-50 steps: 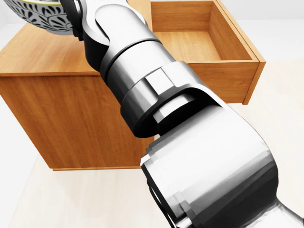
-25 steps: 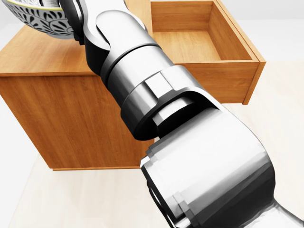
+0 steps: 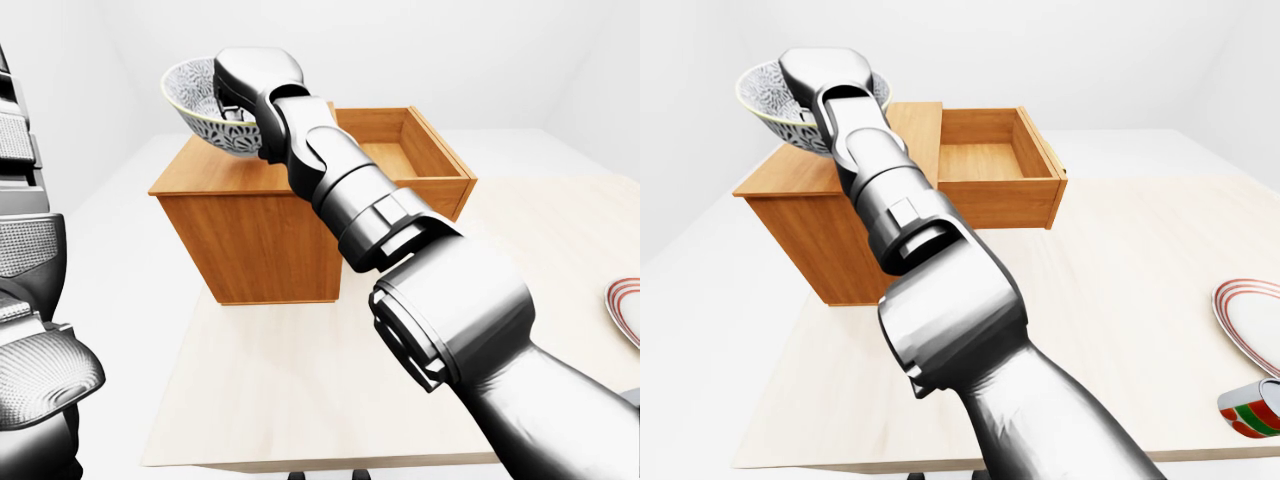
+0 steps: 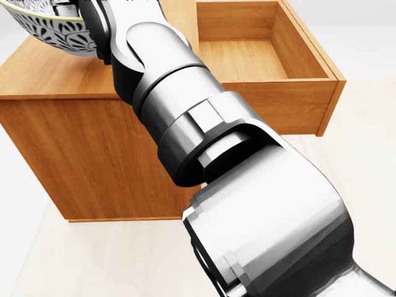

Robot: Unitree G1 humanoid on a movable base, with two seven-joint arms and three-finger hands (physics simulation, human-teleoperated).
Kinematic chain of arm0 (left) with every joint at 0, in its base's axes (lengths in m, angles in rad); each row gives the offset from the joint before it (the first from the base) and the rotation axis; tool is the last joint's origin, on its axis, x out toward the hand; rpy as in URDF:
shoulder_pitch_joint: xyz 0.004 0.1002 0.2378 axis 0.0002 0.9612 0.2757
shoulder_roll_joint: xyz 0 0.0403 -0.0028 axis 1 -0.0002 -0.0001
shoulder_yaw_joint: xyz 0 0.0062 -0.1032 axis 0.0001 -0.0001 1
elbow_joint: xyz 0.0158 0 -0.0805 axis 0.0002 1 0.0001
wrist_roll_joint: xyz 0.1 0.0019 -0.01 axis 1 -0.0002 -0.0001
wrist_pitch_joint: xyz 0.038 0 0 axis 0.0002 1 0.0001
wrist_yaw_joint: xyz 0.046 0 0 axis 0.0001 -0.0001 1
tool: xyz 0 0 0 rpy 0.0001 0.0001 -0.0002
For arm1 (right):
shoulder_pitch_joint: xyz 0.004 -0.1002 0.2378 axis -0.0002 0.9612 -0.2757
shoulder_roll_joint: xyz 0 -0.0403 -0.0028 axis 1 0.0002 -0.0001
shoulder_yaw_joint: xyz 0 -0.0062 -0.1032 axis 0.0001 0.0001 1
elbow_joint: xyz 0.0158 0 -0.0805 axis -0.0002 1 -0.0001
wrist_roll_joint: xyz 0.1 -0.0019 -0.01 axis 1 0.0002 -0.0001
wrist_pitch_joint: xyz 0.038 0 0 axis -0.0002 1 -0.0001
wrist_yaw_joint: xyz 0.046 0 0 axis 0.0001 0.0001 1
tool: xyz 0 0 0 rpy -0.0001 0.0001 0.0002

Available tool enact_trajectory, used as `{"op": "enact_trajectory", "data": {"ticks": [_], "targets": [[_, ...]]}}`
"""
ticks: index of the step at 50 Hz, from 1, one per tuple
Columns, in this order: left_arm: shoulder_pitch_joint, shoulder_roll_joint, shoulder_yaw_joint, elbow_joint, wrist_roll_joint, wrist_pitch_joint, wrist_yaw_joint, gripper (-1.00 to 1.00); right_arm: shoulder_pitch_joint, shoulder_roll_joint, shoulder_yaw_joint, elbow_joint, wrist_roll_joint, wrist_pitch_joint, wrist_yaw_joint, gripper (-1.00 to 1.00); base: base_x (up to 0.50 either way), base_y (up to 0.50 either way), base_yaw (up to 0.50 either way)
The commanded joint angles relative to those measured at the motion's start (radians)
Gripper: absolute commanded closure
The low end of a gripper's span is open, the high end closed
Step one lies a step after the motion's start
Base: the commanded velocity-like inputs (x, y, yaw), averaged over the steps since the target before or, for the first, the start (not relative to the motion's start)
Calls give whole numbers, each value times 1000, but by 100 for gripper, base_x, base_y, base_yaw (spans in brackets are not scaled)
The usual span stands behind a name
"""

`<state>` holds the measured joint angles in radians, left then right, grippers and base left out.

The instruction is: Put the bowl on top of the cabinet.

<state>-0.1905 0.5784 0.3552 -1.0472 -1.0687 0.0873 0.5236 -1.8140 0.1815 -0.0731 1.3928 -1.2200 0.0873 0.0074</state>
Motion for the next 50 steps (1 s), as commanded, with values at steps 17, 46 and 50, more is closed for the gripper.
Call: {"op": "enact_trajectory", "data": {"ticks": [17,46,50], "targets": [[2,11,1,0,-12,0,0,-100,39,11,11,-8,39,0,-45,95,0,0,0],[-1,18,1,0,-25,0,0,-100,37,7,14,-8,36,0,-43,96,0,0,0],[0,13,2,0,-19,0,0,-100,41,7,17,-7,32,0,-47,96,0,0,0]]}}
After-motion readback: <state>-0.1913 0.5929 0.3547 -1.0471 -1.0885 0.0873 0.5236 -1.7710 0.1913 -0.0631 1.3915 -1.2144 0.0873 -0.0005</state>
